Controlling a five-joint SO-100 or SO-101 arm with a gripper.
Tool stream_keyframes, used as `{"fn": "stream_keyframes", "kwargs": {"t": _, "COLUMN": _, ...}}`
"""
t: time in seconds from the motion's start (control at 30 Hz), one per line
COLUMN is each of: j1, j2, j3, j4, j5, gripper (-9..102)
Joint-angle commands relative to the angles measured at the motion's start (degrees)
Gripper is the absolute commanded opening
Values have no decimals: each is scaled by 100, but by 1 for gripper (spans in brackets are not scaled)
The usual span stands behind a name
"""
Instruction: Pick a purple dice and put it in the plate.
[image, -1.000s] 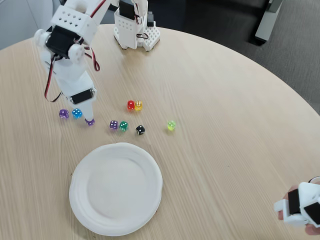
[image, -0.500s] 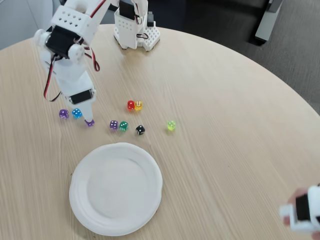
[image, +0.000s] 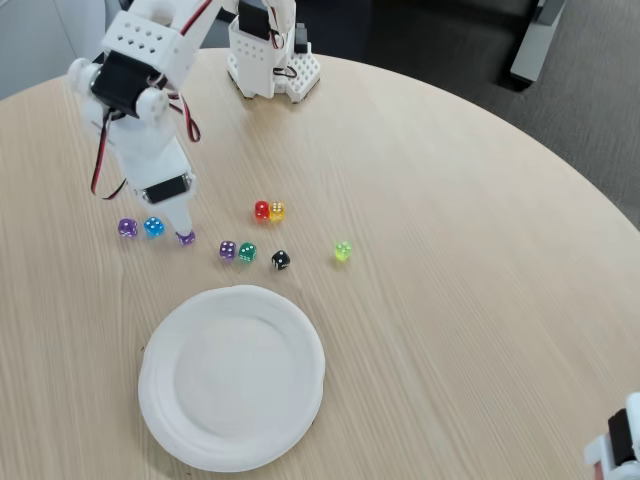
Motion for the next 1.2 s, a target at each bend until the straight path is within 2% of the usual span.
{"fn": "stream_keyframes", "kwargs": {"t": 0.0, "j1": -70, "j2": 0, "j3": -53, "j4": 88, "j5": -53, "gripper": 17}}
{"fn": "stream_keyframes", "kwargs": {"t": 0.27, "j1": -70, "j2": 70, "j3": -88, "j4": -88, "j5": -70, "gripper": 17}}
{"fn": "stream_keyframes", "kwargs": {"t": 0.57, "j1": -62, "j2": 26, "j3": -448, "j4": -1521, "j5": -9, "gripper": 17}}
{"fn": "stream_keyframes", "kwargs": {"t": 0.77, "j1": -70, "j2": 0, "j3": -448, "j4": -1670, "j5": 0, "gripper": 17}}
{"fn": "stream_keyframes", "kwargs": {"t": 1.0, "j1": -62, "j2": 0, "j3": -448, "j4": -2259, "j5": -70, "gripper": 18}}
{"fn": "stream_keyframes", "kwargs": {"t": 1.17, "j1": -44, "j2": 0, "j3": -439, "j4": -2206, "j5": -105, "gripper": 18}}
